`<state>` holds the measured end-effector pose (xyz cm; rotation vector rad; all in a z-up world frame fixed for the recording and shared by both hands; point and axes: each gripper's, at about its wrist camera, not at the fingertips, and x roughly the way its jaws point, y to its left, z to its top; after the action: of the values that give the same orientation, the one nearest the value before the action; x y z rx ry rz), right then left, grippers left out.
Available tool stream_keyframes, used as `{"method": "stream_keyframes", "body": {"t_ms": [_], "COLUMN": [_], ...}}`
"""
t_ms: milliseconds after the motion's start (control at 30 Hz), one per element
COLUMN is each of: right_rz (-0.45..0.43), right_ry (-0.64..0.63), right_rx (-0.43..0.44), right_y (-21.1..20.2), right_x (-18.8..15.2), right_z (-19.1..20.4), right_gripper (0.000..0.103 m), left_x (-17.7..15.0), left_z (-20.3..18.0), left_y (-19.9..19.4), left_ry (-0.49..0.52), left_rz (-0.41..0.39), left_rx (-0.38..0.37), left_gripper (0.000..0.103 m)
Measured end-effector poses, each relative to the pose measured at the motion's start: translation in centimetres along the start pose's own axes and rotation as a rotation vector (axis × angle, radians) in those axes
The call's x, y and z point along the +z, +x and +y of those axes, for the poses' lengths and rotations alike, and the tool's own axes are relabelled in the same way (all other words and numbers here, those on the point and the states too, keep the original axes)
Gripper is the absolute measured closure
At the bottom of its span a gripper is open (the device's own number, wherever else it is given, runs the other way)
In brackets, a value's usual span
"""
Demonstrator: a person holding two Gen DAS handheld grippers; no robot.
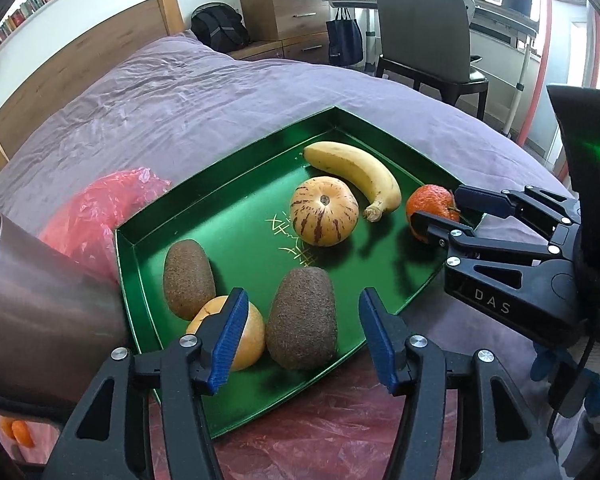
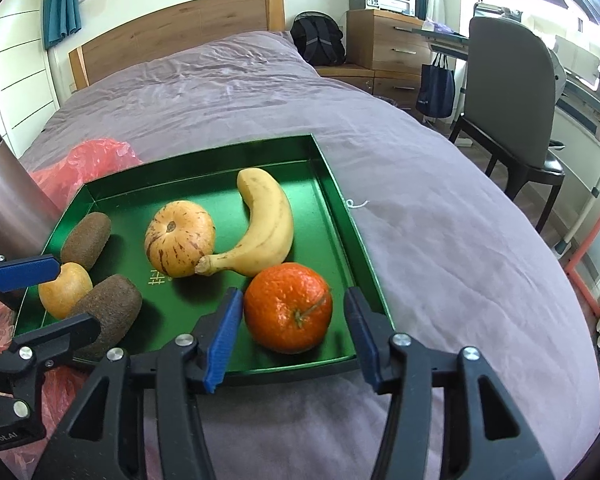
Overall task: Organize fruits
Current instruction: 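Open the right tool to release the mandarin while the left tool releases the kiwi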
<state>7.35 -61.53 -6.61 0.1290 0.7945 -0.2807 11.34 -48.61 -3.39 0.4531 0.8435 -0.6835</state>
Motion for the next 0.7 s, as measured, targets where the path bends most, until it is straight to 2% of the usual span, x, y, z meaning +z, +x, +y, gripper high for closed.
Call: {"method": "stream_keyframes", "body": {"t_ms": [300,400,700], "right_rz": [-0.029,-0.037,-0.041], "right_ry": [0.007,0.001,-0.031], "right_rx": [0.008,0.012,0.057], "right_y": [-4.2,-5.8,-10.2], "right_x": [-0.1,-0.5,-2.7], "right_z": [0.6,1.3,4.1], "right_gripper": [0.033,0.021,0.014], "left_x": [-1.6,-2.6,-6.0], "left_z": [0.7,0.9,2.0], "left_y": [-4.5,-6.1,-10.2], "left_ry": [-0.046,-0.068,-0.120], "left_rz": [-0.042,-0.058,-0.082], "left_rx": [-0.005,-0.001,0.060], "left_gripper": [0.045,0.044,0.040]}}
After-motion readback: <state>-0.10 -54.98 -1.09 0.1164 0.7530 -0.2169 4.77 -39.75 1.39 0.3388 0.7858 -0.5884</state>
